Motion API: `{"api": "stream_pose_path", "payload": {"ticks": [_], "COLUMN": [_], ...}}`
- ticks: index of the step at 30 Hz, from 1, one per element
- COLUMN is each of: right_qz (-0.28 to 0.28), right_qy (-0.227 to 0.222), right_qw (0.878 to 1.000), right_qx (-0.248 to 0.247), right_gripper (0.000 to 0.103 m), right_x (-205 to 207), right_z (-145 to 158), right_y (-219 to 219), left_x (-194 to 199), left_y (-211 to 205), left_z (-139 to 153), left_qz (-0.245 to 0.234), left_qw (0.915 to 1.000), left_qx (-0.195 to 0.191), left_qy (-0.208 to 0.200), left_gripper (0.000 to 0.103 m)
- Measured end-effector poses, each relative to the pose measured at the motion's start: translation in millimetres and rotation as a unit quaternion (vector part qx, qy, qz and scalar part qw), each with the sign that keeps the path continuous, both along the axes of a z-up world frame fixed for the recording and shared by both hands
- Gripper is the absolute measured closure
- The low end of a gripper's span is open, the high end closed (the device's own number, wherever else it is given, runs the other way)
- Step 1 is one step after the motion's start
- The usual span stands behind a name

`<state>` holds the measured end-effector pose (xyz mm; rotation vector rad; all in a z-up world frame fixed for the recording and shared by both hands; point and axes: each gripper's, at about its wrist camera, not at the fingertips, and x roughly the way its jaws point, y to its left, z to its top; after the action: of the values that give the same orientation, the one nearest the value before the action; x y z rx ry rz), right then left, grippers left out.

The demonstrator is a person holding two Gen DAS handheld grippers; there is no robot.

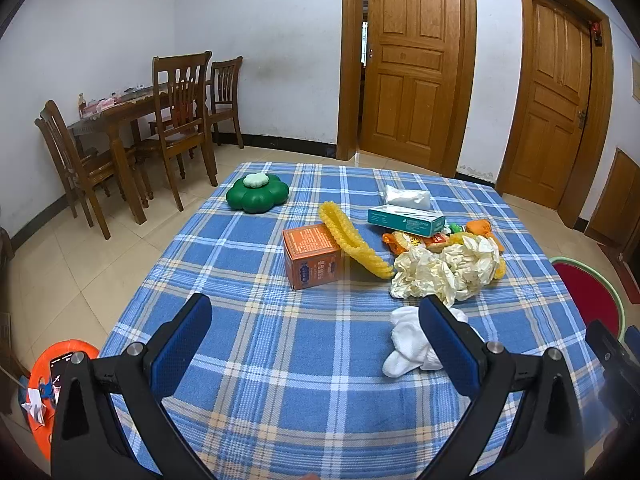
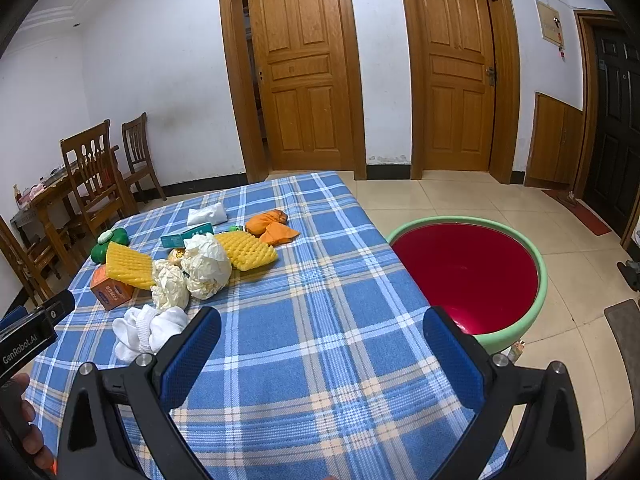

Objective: Collect trash

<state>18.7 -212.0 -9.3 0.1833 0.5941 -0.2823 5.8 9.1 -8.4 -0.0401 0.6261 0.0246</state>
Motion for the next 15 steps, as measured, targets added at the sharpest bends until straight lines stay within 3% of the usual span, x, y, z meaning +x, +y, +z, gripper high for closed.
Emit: {"api": "stream_pose_path", "payload": {"ticks": [15], "right_qz": [-0.001], "right_qy": [0.003], "right_qw": [1.000], "right_qx": [0.000], "right_gripper": [0.000], "right_x": [0.2], "right_z": [-2.3], "right_y": [-0.6], "left_x": [0.4], "left_y": [0.6], "left_z": [0.4], "left_qz": [0.001], "left_qw": [1.0000], "left_qx": [-0.001], "left_qy": [0.000], "left_gripper": [0.001]}}
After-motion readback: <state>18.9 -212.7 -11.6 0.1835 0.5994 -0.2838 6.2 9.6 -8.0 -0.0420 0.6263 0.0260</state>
